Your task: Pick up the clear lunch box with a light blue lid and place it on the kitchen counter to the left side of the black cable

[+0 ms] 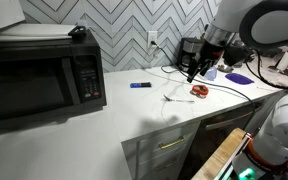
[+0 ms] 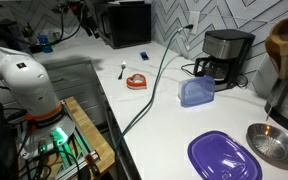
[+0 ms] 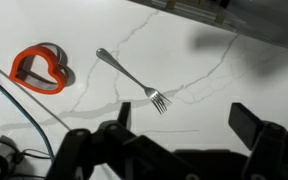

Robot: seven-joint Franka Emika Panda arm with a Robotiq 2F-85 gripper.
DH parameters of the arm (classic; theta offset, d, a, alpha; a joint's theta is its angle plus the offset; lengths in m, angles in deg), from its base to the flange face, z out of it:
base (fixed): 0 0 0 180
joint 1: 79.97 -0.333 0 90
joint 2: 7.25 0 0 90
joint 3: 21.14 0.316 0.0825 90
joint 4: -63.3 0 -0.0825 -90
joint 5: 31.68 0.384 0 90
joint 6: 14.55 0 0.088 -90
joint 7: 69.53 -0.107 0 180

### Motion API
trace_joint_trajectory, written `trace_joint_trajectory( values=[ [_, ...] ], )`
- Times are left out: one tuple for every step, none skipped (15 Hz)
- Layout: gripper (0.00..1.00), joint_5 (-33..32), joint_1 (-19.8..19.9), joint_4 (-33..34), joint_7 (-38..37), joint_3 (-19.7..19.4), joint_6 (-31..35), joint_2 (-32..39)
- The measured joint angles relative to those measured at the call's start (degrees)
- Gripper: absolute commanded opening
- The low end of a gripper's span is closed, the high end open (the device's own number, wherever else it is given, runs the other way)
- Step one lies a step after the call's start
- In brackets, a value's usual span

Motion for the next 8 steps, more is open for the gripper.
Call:
trace_joint_trajectory(
  values=[
    [1.0, -0.6, 0.6, 0.2, 0.4, -1.0, 0.0, 0.1],
    [1.0, -1.4, 1.5, 0.5, 1.5, -2.5, 0.0, 0.2],
    [1.0, -2.7, 2.6, 1.0, 3.4, -4.5, 0.0, 0.5],
    [1.0, -3.9, 3.8, 1.6, 5.7, -6.8, 0.0, 1.0],
    [1.0, -5.4, 5.1, 2.3, 8.4, -9.4, 0.0, 1.7],
    [1.0, -6.6, 6.3, 3.2, 10.9, -11.9, 0.0, 2.7],
    [1.0, -7.7, 7.5, 4.3, 13.4, -14.5, 0.4, 3.8],
    [1.0, -8.5, 8.6, 5.4, 15.6, -16.9, 0.9, 5.3]
  ],
)
